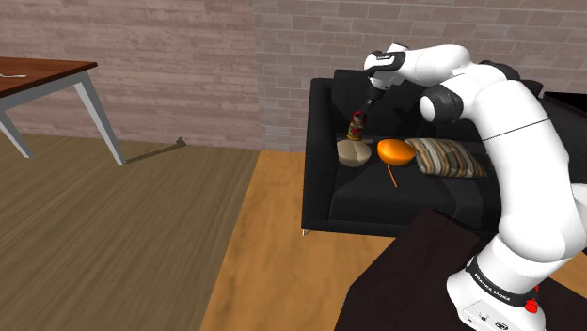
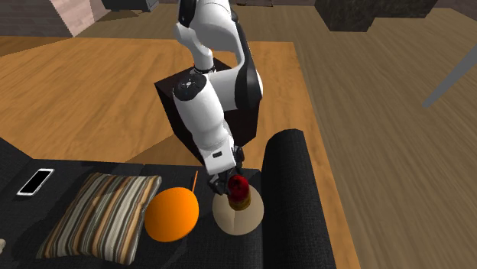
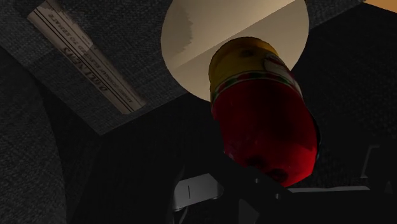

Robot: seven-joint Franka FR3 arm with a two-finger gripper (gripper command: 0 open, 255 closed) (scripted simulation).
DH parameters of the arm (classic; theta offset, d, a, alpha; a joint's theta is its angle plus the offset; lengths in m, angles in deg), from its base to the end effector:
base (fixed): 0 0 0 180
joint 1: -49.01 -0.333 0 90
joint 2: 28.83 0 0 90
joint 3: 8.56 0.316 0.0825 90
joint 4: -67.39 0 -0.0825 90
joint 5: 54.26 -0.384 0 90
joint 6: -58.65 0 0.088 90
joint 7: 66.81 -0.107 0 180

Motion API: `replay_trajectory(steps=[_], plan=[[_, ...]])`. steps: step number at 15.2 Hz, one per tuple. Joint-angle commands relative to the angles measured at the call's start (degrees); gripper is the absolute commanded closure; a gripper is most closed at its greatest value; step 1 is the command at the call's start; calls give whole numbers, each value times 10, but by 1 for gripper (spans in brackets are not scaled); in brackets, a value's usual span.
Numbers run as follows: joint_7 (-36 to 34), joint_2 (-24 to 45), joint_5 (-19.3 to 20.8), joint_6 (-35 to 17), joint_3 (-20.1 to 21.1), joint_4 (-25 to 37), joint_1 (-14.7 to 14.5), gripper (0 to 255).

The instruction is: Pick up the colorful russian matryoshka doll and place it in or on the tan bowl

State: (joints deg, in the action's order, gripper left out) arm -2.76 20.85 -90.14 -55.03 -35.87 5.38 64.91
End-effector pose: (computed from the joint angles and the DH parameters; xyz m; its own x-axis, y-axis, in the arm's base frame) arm 0.6667 -0.4021 0.3475 0.9192 0.2972 0.2584 0.3107 -0.9504 -0.0123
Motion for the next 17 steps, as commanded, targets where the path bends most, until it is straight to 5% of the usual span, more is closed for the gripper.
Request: replay_trajectory(steps=[1, 17], plan=[[6, 1, -3, -13, 1, -13, -2, 255], [24, 28, -17, -59, 12, -36, -2, 255]])
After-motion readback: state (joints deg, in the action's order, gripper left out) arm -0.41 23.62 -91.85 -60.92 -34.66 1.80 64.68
